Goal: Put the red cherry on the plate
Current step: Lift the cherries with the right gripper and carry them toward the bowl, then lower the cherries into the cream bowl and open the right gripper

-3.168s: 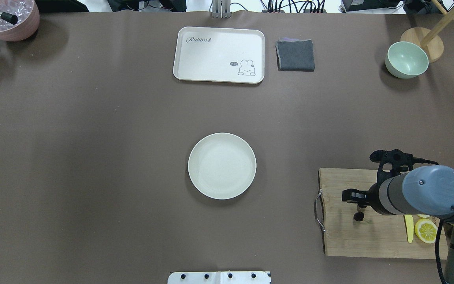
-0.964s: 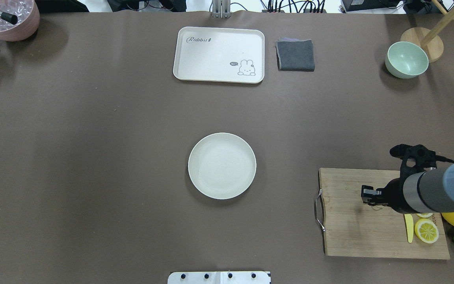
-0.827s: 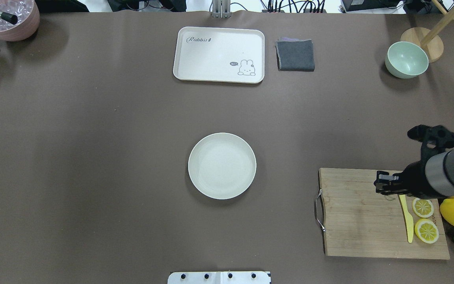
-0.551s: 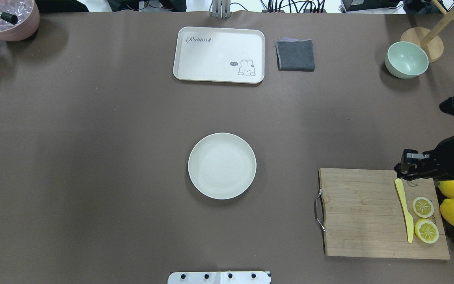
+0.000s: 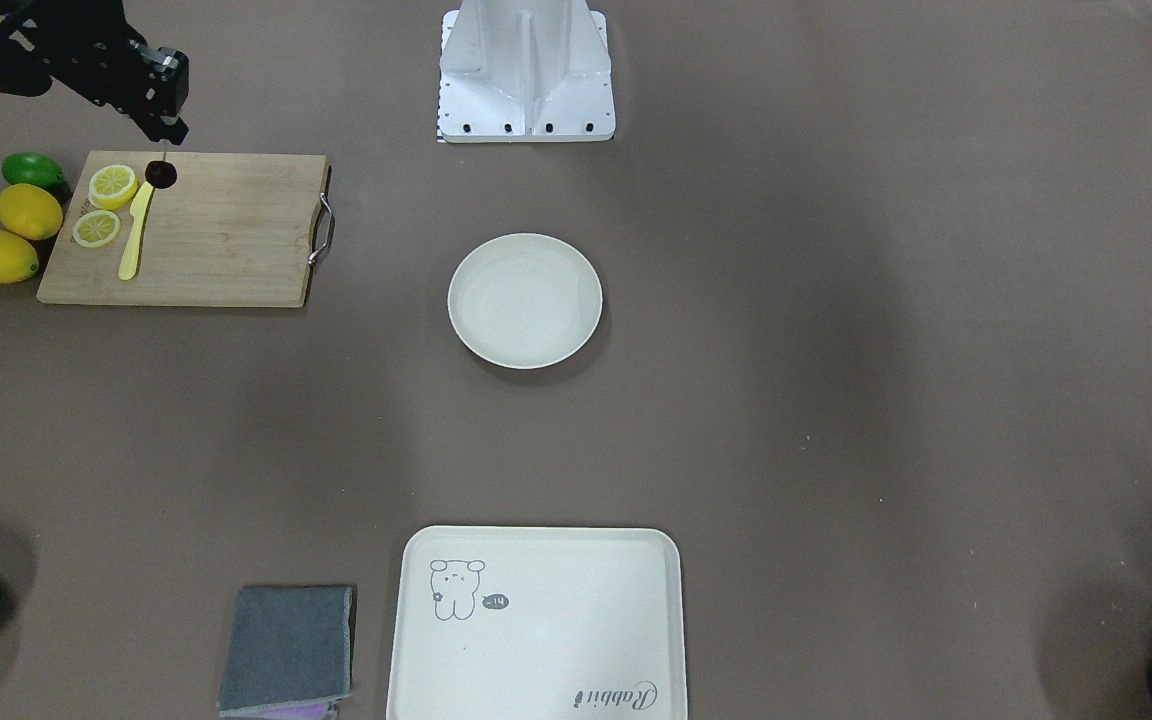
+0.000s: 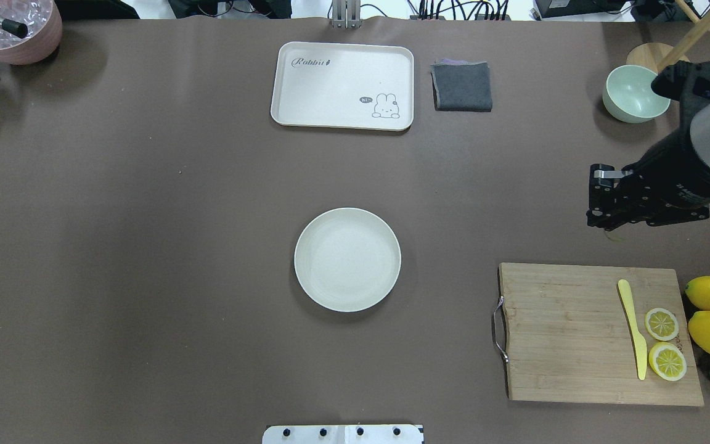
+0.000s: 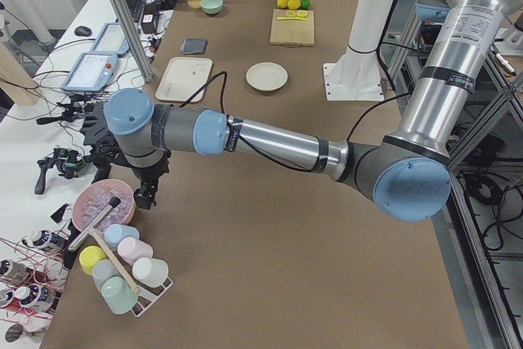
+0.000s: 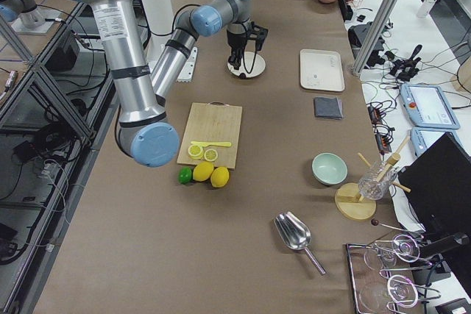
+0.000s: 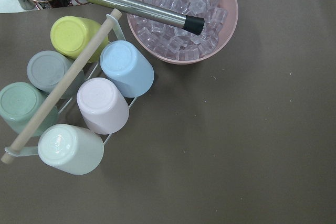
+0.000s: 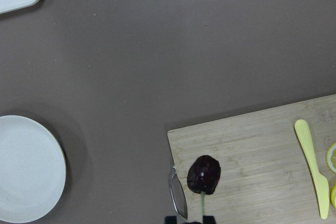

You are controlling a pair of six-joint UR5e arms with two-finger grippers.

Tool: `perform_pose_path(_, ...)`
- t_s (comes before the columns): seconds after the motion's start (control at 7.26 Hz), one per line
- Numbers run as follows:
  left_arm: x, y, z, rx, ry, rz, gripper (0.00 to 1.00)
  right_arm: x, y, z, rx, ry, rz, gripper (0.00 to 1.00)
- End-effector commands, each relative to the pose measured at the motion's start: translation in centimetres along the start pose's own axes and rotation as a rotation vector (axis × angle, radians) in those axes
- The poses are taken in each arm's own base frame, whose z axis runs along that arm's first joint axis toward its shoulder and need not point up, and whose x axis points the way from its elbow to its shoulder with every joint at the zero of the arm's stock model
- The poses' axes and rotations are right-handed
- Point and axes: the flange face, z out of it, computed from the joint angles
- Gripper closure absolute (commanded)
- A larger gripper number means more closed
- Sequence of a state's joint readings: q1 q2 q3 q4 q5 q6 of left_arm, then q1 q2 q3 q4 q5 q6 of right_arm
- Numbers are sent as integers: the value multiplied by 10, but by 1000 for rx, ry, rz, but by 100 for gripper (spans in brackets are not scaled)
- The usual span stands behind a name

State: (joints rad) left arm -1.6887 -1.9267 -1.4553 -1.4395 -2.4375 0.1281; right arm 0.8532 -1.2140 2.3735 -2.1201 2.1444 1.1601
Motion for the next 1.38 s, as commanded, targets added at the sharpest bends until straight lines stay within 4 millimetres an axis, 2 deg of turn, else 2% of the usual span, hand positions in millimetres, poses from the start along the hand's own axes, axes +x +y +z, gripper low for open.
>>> perform_pose_path(0.0,0,-1,1,-3,1,-2,2,-88,17,22,40,89,-75,100)
perform_pose_path(0.14,-1,0,2,-4,1,-4,2,-137,11,38,34,111,-72,100)
perform_pose_path(0.28,-2,2,3,-6,1,-6,2,-176,18,50,16,117,-71,100)
perform_pose_path(0.41,-2,2,3,-7,1,-7,2,-203,30,66,16,114,-74,100)
perform_pose_path(0.55,-3,3,4,-8,0,-8,2,-220,35,90,18,92,-62,100)
perform_pose_path(0.69,-3,3,4,-8,0,-8,2,-235,45,116,26,82,-58,100)
perform_pose_path(0.83,-3,2,5,-10,-1,-10,2,-253,59,135,45,79,-52,100)
perform_pose_path(0.96,-4,3,6,-11,0,-11,2,-285,58,158,38,98,-52,100)
perform_pose_path(1.1,-4,3,6,-13,0,-13,2,-301,53,185,37,76,-64,100)
perform_pose_path(1.24,-9,4,10,-21,0,-26,2,-309,53,217,68,87,-66,100)
